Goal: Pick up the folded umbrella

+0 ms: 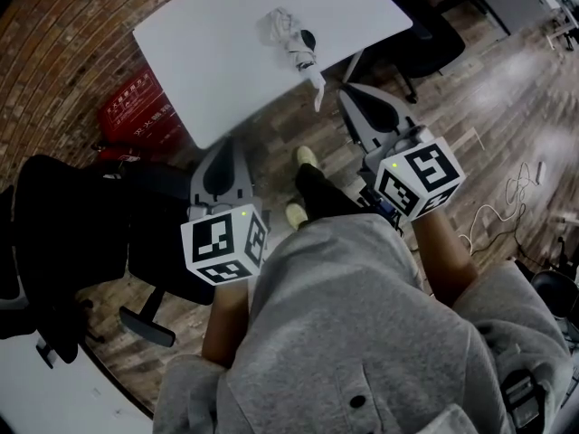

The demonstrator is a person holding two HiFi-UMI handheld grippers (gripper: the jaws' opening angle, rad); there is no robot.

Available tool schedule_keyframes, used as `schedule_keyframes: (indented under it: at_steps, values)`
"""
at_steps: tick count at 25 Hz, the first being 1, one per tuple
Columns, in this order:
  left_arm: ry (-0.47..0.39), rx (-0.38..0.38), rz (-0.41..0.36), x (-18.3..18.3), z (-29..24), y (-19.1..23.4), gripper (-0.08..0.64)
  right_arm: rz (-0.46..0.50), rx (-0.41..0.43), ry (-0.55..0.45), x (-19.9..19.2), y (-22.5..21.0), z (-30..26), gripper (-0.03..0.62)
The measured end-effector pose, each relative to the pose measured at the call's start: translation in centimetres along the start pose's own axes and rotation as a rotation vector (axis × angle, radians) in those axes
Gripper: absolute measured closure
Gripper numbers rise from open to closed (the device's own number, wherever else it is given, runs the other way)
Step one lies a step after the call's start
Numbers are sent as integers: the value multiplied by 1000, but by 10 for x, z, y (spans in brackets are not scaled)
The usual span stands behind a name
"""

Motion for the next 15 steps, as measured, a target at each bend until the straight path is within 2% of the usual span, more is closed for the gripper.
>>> schedule_keyframes:
  at_steps: [15]
  values:
    - [3, -28, 0, 21, -73, 16, 545, 15, -62, 49, 13, -45, -45, 568]
Point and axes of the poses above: the fingertips, and each gripper's own axes: z backward along the fingers, y to its left, x out of its top, the point moved 10 cm from there along z, backward along the fingers, and after that the axes turned 13 degrees about -z, right-handed, at the moved point
